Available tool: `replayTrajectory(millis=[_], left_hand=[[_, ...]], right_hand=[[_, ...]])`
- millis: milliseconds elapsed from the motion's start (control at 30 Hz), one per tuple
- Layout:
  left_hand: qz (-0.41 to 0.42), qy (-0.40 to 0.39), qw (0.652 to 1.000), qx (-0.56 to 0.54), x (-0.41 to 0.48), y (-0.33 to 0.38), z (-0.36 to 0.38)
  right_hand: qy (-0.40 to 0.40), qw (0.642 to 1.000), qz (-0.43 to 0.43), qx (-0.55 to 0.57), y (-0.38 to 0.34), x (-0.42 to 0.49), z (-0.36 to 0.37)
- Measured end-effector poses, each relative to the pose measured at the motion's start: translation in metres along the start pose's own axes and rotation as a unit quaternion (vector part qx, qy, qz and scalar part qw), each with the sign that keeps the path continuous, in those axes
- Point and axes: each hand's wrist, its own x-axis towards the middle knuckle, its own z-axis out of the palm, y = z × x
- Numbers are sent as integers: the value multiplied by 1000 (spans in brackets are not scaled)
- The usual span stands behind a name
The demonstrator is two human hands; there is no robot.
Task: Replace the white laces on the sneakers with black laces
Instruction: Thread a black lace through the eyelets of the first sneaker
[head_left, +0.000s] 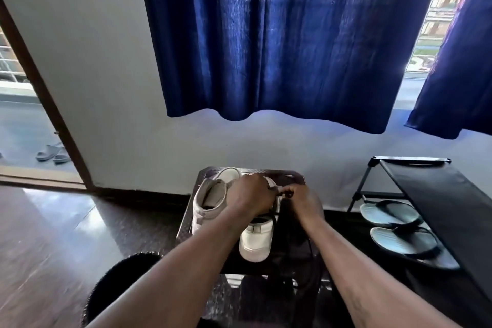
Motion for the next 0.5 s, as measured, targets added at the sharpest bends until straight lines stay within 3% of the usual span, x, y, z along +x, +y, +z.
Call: replayTrajectory(millis=[200,300,500], left_hand=[[-6,23,999,48,3,6,9],[2,52,996,71,-3,10,15],[7,88,992,87,-9,12,16]], right_hand=[[8,999,-6,-51,6,1,8],[21,999,6,-25,7,1,8],[111,994,-2,4,1,5,-4]])
